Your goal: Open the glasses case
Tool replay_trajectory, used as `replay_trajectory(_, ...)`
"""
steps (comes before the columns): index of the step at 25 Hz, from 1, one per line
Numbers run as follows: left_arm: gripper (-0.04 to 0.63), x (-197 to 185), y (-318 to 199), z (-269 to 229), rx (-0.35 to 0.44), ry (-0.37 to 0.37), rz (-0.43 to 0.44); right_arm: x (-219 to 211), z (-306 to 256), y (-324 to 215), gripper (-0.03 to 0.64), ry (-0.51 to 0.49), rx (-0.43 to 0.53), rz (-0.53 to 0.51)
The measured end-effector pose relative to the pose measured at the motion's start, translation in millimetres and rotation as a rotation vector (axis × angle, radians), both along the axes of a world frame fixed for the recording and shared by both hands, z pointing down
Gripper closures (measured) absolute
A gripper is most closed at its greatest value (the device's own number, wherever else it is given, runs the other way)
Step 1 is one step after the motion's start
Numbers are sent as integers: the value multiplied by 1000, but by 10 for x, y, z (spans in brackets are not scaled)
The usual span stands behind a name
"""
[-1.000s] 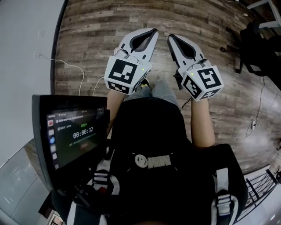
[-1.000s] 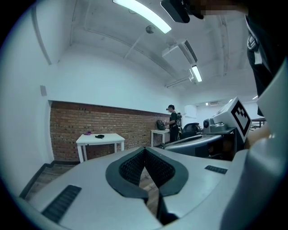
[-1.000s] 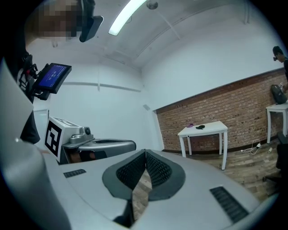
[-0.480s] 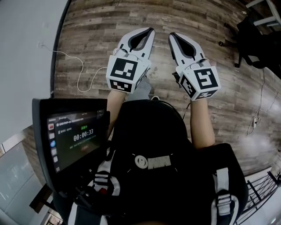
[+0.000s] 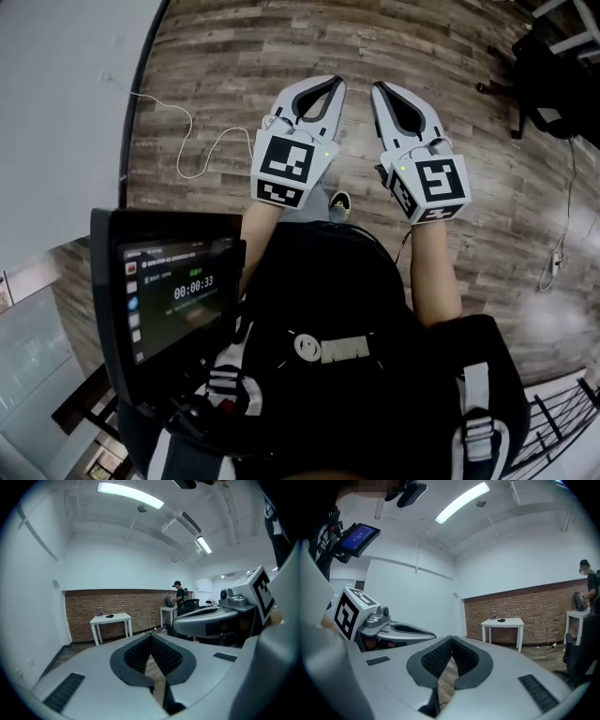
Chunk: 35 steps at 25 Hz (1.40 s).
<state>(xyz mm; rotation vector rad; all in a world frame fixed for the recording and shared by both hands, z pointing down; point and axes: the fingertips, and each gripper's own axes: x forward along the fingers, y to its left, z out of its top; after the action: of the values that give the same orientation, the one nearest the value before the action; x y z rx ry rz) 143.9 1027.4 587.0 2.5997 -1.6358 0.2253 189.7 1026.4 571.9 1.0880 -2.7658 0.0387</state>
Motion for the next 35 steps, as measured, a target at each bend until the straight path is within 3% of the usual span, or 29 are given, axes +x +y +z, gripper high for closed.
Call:
replay_trajectory(9,591,-65,543,-24,11,8,6,-54,43,600,611,-11,-25,7)
replay_trajectory(23,591,-434,1877,7,28,71,22,-389,190,1865,611,32,-43,83)
replay_trajectory(35,591,-240,2226,-143,56,75,0,-235,130,2240,611,1,-48,83)
